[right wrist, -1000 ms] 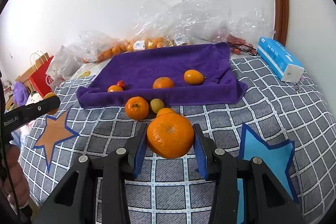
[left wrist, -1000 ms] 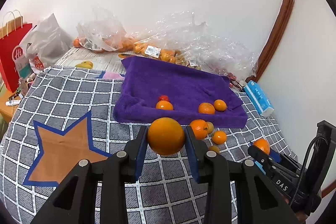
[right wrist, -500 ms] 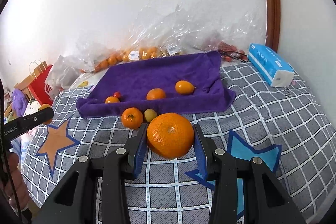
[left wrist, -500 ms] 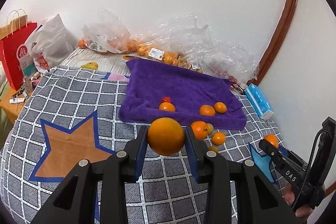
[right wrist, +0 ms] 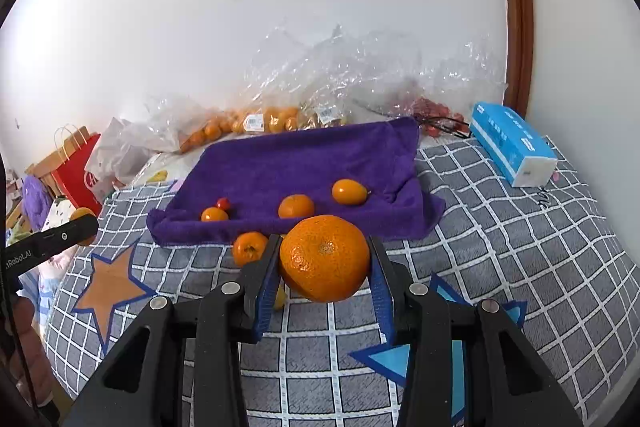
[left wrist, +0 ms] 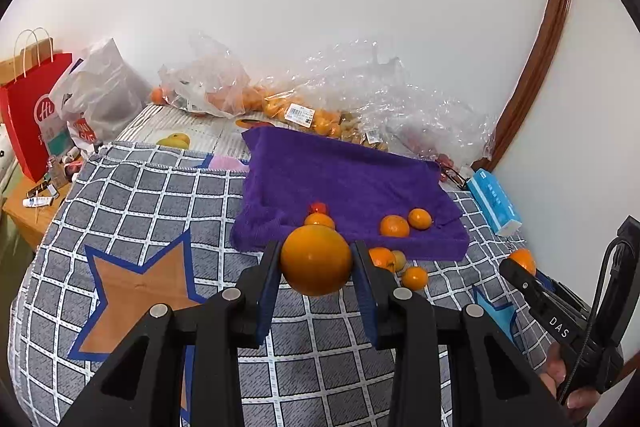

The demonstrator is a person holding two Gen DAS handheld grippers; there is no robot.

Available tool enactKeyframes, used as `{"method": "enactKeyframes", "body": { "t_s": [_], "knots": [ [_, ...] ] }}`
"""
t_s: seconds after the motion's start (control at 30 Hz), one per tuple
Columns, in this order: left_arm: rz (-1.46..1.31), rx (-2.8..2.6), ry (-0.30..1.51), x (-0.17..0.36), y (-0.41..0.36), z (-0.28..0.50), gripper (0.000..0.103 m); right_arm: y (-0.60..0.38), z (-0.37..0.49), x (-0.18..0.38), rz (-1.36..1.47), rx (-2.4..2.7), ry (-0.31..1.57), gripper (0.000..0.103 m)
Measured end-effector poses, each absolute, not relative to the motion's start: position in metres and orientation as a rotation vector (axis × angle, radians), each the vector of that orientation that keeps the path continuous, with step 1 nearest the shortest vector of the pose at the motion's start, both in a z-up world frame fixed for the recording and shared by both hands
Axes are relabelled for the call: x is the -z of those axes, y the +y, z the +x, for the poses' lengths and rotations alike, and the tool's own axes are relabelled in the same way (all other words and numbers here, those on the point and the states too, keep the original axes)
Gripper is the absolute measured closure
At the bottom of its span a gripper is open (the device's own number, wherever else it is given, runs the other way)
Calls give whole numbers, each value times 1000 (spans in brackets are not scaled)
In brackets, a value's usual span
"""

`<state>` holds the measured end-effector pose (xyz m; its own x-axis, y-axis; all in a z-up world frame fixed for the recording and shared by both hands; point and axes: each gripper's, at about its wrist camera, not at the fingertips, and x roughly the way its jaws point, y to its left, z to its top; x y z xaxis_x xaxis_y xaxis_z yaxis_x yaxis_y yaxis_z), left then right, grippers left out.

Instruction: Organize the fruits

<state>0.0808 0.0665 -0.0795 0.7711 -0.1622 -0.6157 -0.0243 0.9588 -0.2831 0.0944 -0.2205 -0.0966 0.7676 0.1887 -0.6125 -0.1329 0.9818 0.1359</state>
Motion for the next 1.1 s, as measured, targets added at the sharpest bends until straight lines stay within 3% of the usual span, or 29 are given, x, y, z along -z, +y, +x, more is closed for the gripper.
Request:
{"method": "enactKeyframes", "body": {
  "t_s": [1.1],
  "knots": [
    [-290,92,731,70,58,156,70,-217,160,83,74,-184,701,62]
  ]
}}
